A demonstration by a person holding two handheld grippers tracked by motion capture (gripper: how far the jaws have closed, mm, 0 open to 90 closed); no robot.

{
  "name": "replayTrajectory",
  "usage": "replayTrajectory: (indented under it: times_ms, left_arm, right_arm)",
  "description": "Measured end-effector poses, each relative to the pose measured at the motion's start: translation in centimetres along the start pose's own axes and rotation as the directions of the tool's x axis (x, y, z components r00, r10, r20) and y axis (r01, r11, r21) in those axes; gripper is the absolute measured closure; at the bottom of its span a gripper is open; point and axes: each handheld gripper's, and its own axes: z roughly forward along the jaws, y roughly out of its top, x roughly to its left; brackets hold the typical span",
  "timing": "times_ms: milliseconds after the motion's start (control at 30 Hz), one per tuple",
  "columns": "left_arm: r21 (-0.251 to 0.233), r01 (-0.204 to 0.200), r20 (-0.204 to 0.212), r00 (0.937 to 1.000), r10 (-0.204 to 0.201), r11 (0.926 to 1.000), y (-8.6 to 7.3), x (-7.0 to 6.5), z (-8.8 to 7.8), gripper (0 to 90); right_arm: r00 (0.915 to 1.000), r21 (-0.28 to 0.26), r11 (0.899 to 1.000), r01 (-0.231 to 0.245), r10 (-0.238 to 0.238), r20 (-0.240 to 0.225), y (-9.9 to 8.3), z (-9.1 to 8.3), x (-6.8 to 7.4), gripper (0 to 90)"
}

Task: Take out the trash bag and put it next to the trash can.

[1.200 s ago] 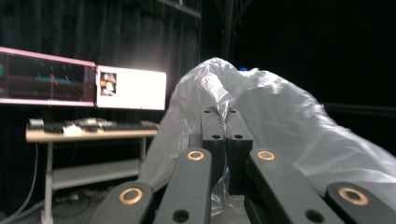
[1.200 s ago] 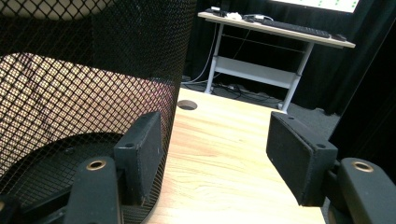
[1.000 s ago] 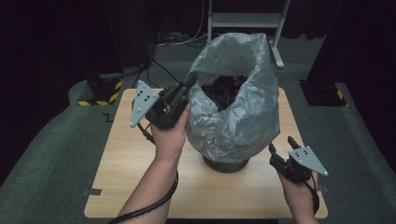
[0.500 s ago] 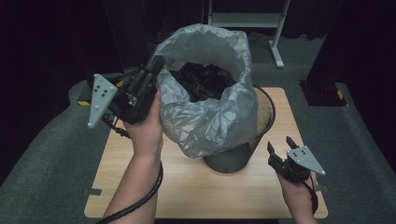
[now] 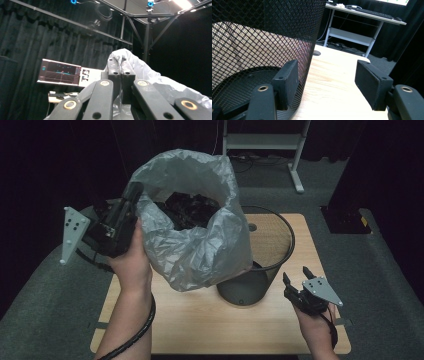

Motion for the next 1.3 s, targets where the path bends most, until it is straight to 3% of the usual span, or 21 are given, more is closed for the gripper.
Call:
replayTrajectory:
  times_ms: [400, 667, 900, 1033, 1167, 1300]
  left_arm:
    - [0.033, -0.013, -0.101, 0.9947, 0.017, 0.9994, -0.1, 3.7, -3.5, 89.0]
    - [0.047, 0.011, -0.17, 0.9855, -0.002, 0.9988, -0.7, 6.4, -6.1, 89.0]
    - [0.067, 0.011, -0.227, 0.9738, 0.005, 0.9977, -1.1, 8.4, -8.4, 89.0]
    - [0.111, 0.003, -0.249, 0.9682, 0.025, 0.9938, -2.4, 9.2, -9.0, 89.0]
    - [0.161, 0.031, -0.269, 0.9631, 0.014, 0.9865, -4.5, 9.9, -8.9, 89.0]
    - [0.199, 0.047, -0.272, 0.9624, 0.009, 0.9789, -6.0, 10.3, -8.6, 89.0]
  right_arm:
    - [1.0, 0.008, 1.0, 0.004, -0.004, -0.005, 0.0, 0.6, 0.3, 35.6]
    - [0.9999, 0.021, 1.0, 0.012, -0.012, -0.007, -0.3, 0.9, 0.5, 35.3]
    - [0.9999, 0.025, 1.0, 0.013, -0.013, -0.01, -0.3, 1.2, 0.6, 34.1]
    - [0.9999, 0.03, 0.999, 0.01, -0.01, -0.013, -0.4, 1.4, 0.7, 33.5]
    - [0.9999, 0.036, 0.999, 0.007, -0.006, -0.011, -0.5, 1.5, 0.6, 33.4]
    - [1.0, 0.039, 0.999, 0.002, -0.002, -0.007, -0.7, 1.4, 0.5, 33.4]
